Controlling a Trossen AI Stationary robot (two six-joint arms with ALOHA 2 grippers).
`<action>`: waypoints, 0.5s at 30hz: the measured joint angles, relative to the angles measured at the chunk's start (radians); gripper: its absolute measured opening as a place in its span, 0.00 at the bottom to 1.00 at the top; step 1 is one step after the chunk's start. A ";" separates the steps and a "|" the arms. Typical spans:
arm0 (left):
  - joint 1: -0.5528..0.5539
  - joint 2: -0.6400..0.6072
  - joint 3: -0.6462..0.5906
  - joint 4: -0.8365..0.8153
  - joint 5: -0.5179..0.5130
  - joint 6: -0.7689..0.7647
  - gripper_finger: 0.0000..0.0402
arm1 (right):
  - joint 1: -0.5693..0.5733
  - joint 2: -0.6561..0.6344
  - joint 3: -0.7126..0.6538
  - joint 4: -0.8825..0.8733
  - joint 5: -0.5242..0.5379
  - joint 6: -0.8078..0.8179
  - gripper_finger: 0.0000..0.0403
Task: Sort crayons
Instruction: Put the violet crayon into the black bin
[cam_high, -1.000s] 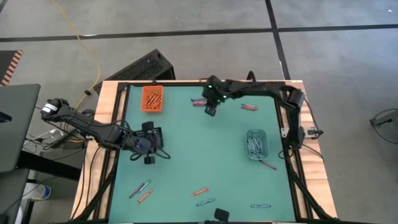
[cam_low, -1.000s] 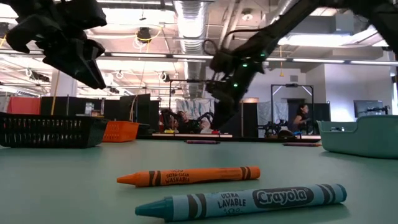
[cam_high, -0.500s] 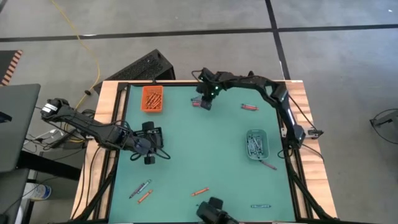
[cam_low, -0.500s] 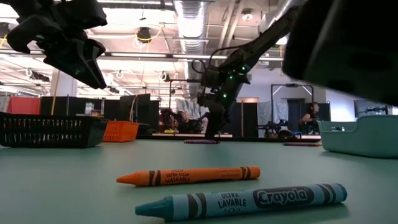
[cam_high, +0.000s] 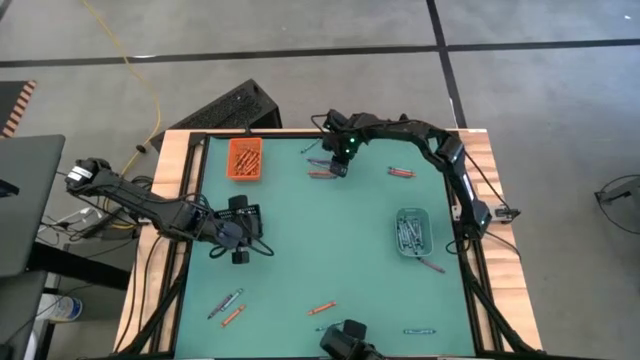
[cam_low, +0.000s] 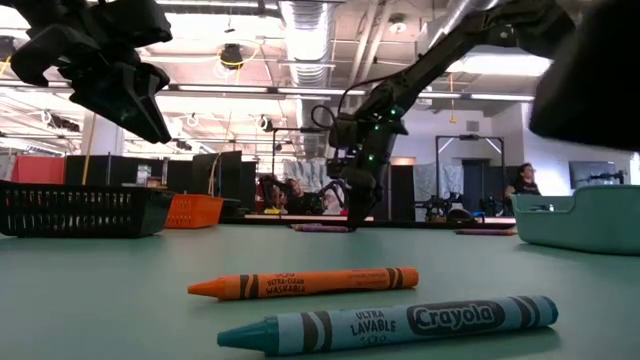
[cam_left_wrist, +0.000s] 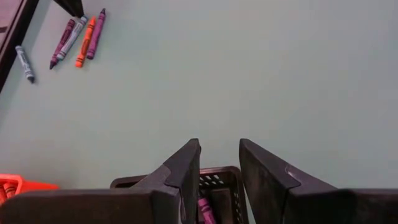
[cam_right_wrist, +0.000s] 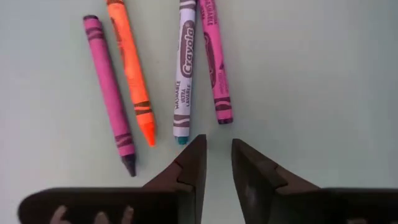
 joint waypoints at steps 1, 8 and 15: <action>0.000 0.000 0.000 0.000 0.000 0.000 0.25 | 0.007 0.000 0.000 0.001 0.021 -0.011 0.24; 0.000 0.000 0.000 0.001 0.000 -0.002 0.25 | 0.033 -0.005 0.003 0.032 0.098 -0.042 0.22; 0.000 0.000 0.000 0.003 -0.001 0.003 0.25 | 0.031 -0.007 0.011 0.026 0.098 -0.042 0.22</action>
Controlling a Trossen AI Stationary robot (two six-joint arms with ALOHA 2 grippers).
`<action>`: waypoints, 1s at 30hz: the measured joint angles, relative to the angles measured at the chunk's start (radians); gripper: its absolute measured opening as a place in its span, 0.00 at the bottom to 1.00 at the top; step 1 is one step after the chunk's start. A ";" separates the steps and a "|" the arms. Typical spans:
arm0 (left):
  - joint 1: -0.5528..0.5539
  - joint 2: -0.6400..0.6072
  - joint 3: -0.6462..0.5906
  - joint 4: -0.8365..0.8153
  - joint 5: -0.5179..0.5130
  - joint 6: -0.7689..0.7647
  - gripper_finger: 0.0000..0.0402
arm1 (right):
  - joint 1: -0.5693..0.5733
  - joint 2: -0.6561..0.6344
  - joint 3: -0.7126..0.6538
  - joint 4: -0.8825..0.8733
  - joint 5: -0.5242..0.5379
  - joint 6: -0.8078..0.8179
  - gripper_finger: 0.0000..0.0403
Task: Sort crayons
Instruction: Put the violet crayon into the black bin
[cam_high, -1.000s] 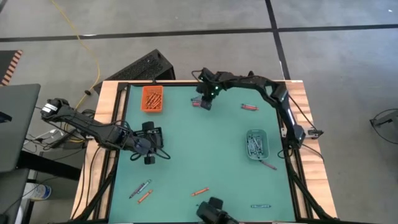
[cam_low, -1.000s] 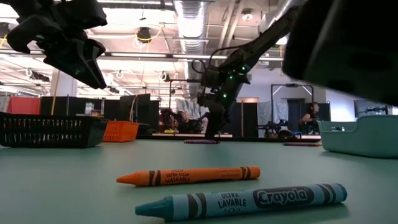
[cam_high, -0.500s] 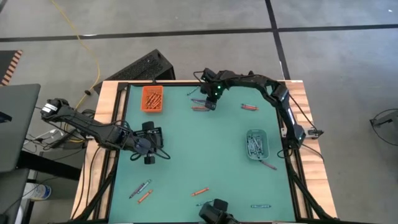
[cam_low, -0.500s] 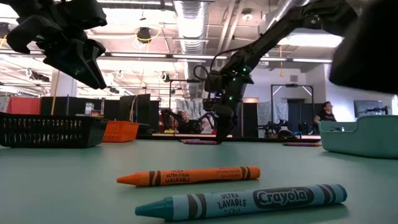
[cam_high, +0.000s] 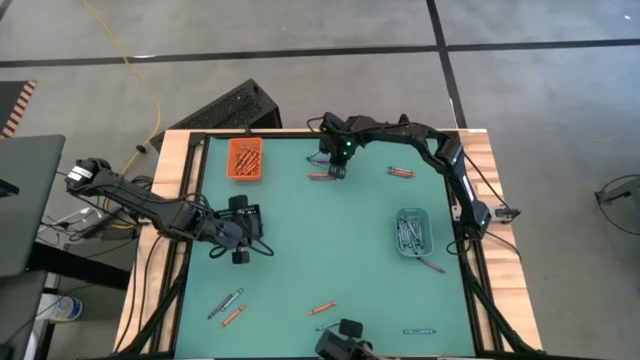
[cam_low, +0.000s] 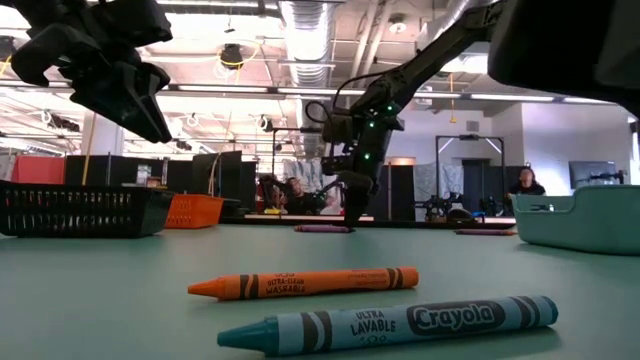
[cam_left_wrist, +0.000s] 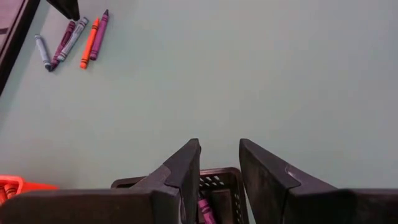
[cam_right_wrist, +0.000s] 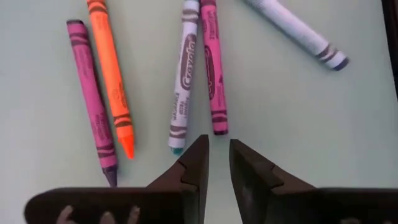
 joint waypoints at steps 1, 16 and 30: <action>0.000 0.000 0.000 0.000 0.000 0.000 0.25 | 0.000 0.000 0.000 -0.003 0.000 0.000 0.22; 0.000 0.000 0.000 0.056 -0.005 0.023 0.25 | 0.001 0.000 0.000 0.035 0.018 0.000 0.36; 0.001 0.000 0.000 0.092 -0.006 0.047 0.25 | 0.009 0.000 0.000 0.070 0.010 0.061 0.43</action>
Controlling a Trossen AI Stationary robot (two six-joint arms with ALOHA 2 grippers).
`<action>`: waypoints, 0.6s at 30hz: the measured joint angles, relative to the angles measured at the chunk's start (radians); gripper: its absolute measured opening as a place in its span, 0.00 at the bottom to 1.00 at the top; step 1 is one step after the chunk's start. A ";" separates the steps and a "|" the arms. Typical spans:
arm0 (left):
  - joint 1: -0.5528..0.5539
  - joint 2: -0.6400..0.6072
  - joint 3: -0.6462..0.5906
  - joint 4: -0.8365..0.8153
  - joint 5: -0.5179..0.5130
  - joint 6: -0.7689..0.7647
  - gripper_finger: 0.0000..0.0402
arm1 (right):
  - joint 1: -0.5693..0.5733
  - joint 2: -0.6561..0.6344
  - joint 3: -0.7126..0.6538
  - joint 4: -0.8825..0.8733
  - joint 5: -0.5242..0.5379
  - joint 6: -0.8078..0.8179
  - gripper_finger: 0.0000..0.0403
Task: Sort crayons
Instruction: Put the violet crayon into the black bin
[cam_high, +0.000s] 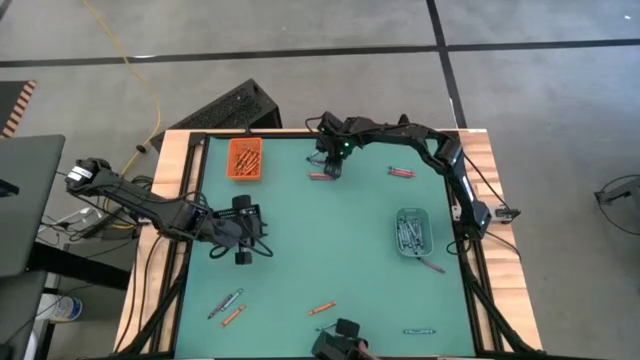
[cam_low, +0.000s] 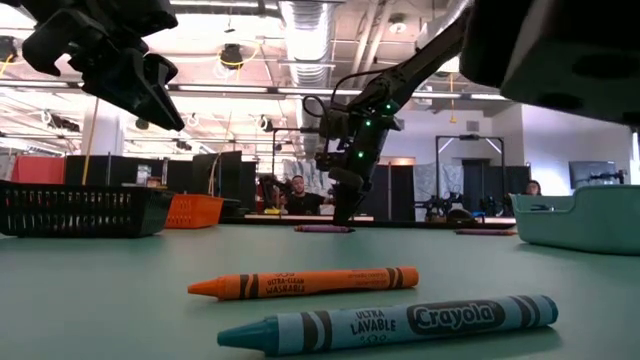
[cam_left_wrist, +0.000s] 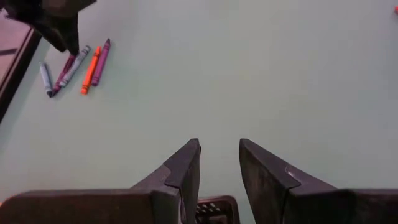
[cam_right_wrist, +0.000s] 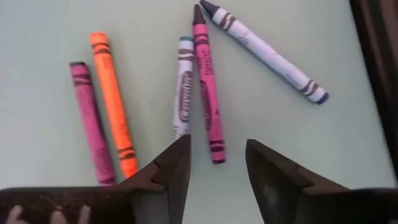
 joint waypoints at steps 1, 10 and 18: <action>0.000 0.000 0.000 0.006 0.000 0.007 0.25 | 0.000 0.000 0.000 -0.001 -0.009 0.006 0.42; 0.000 0.000 0.000 0.026 0.001 0.017 0.25 | 0.031 0.015 0.001 -0.021 -0.027 -0.027 0.35; 0.000 0.000 0.000 0.002 0.008 0.016 0.25 | 0.051 -0.024 0.011 0.007 0.009 -0.059 0.34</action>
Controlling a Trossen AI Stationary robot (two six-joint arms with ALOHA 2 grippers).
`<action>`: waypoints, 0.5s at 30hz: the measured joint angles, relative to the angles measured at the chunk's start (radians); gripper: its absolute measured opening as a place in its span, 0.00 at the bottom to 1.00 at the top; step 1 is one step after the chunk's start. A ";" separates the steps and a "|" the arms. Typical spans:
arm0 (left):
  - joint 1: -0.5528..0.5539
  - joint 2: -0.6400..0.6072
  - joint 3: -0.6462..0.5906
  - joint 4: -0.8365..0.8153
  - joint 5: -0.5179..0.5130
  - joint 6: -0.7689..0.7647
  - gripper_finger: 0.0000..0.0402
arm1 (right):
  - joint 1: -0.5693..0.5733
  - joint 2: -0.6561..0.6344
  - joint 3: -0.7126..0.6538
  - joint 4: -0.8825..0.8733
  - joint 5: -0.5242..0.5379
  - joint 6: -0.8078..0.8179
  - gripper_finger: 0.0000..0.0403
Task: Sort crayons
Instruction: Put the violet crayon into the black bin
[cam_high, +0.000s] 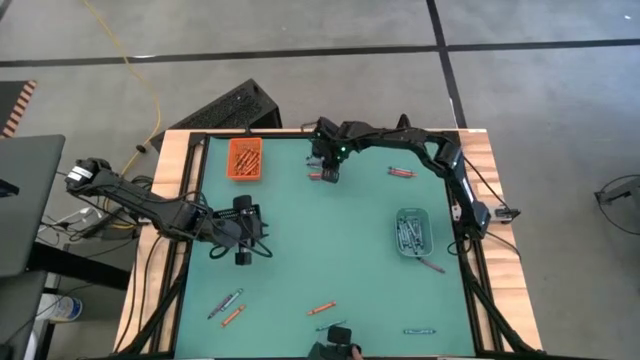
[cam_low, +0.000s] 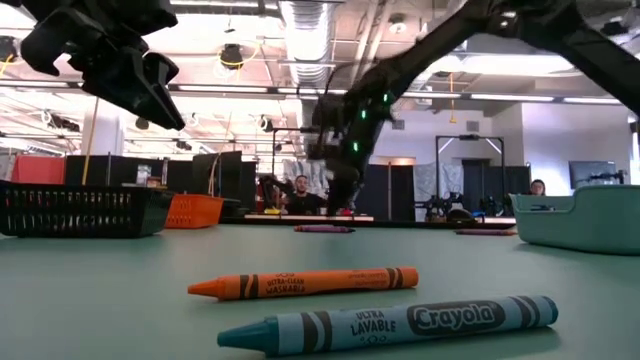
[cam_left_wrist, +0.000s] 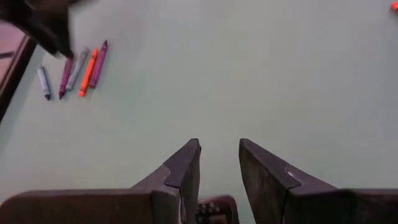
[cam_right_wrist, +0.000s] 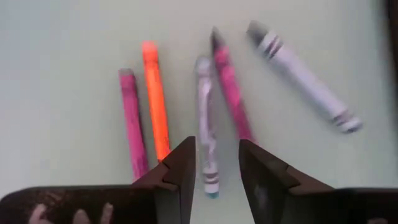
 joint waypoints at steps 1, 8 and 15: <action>0.000 0.000 0.000 -0.008 0.001 -0.006 0.25 | 0.000 -0.019 0.006 -0.008 0.000 0.006 0.34; 0.000 0.000 0.000 -0.024 0.002 -0.034 0.25 | 0.044 -0.083 0.007 -0.076 -0.173 0.058 0.34; -0.001 0.000 0.000 -0.022 0.009 -0.041 0.25 | 0.090 -0.020 -0.027 -0.085 -0.193 0.036 0.34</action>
